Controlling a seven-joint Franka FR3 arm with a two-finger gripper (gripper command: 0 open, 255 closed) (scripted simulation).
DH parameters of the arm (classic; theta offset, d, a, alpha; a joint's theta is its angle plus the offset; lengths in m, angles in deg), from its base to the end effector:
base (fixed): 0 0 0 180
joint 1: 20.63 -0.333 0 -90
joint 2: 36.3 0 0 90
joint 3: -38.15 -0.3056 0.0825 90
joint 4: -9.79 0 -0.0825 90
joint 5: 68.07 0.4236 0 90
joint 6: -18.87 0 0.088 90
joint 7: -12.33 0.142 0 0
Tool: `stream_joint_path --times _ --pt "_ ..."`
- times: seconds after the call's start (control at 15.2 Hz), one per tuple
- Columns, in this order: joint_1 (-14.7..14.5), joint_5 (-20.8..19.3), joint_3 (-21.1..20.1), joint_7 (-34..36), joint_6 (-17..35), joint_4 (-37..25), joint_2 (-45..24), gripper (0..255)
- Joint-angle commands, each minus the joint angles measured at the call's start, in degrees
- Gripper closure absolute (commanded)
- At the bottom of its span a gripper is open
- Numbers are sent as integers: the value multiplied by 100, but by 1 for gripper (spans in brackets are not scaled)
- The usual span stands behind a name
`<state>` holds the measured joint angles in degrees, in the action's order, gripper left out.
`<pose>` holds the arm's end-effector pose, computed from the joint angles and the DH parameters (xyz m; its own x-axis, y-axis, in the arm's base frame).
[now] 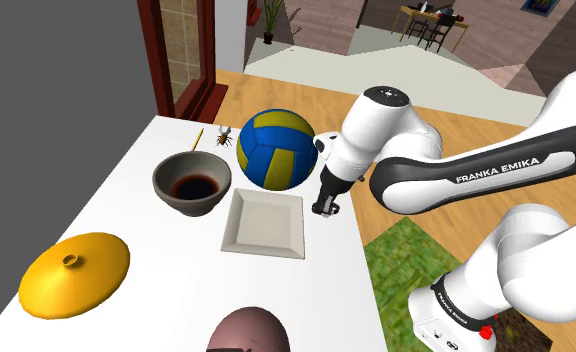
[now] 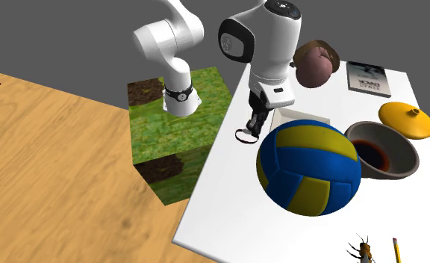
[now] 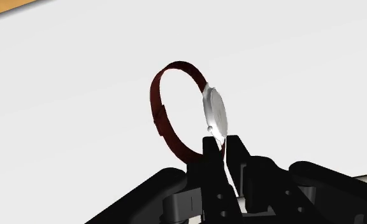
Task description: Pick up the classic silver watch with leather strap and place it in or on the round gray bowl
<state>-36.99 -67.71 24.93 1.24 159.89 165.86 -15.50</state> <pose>0.3764 0.2007 0.2691 0.7641 0.6407 0.0750 0.6344 -0.7674 0.0930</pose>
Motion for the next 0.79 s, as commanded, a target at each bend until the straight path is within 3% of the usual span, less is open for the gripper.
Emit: stream_joint_path --times 0.0,0.33,0.73 --pt "0 0 0 0 0 0 0 255" --pt "0 0 0 0 0 0 0 255" --pt "-48 72 68 -90 -581 -221 364 255"
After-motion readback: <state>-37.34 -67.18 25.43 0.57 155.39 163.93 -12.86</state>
